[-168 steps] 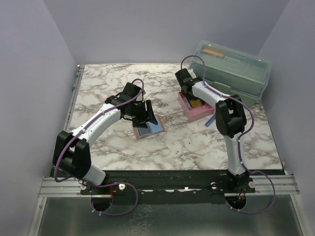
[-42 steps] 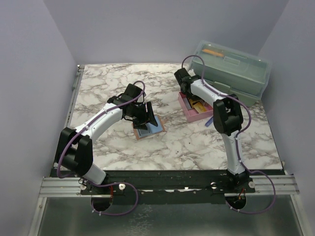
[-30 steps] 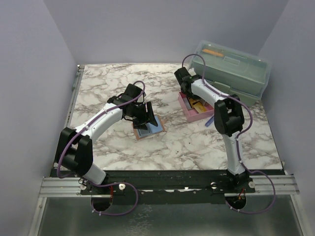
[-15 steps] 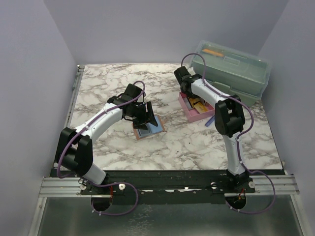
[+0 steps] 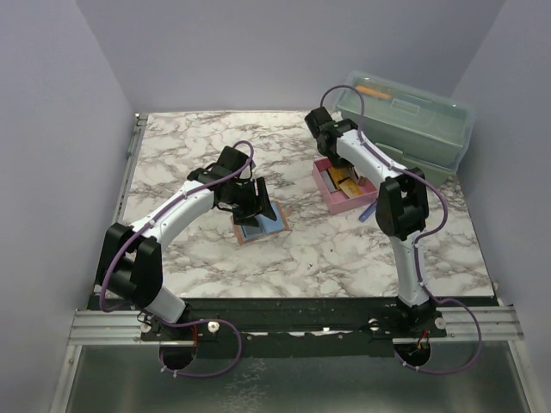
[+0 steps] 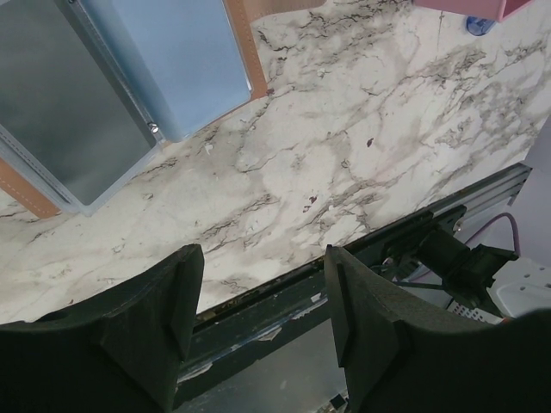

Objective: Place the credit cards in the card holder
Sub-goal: Pick up the credit card from the storage box.

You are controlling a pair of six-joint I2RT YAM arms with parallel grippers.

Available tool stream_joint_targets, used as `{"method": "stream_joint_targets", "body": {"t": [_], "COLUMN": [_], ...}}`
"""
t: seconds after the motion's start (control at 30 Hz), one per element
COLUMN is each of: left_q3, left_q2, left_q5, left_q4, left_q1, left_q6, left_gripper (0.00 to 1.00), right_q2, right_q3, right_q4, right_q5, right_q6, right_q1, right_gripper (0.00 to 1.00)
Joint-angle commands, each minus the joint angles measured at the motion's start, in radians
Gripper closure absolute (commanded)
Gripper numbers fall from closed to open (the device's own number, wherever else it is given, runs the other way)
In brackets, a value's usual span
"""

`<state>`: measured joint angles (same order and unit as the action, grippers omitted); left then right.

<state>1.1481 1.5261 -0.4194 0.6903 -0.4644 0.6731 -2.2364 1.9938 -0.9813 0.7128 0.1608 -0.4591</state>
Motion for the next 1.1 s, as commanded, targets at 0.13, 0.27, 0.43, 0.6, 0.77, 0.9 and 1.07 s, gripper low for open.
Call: {"method": "stream_joint_targets", "body": {"t": [0.13,0.27,0.43,0.6,0.77,0.9,1.07], "left_q3": [-0.021,-0.039,-0.082,-0.109,-0.134,-0.143,-0.117], "left_q2": [-0.009,-0.027,-0.068,-0.127,-0.175,-0.143,-0.020], "left_q5": [-0.032,-0.035,-0.032,0.001,0.047,0.040,0.034], "left_q4": [-0.025,-0.030,-0.035,-0.033,-0.015,-0.010,0.010], "left_q1": [0.008,0.013,0.030,0.077,0.149,0.189,0.195], "left_q6": [0.025,0.039,0.063,0.080,0.097,0.092,0.056], "left_gripper": [0.36,0.36,0.36,0.36,0.33,0.29,0.24], "right_q2": [-0.007,0.024,0.111,0.156,0.283,0.429,0.529], "right_q3": [0.068,0.046,-0.048,-0.066,-0.147,-0.260,-0.309], "right_q4": [-0.206,-0.229,-0.146,-0.152,-0.064,0.075,0.155], "right_q5": [-0.154,-0.258,-0.394,-0.427,-0.431,-0.623,-0.914], "right_q6": [0.153,0.226,0.257,0.313,0.304,0.240,0.107], "right_q1": [0.003,0.003,0.014,0.035,0.053,0.129,0.149], "right_gripper": [1.00,1.00,1.00,1.00,1.00,1.00,1.00]}}
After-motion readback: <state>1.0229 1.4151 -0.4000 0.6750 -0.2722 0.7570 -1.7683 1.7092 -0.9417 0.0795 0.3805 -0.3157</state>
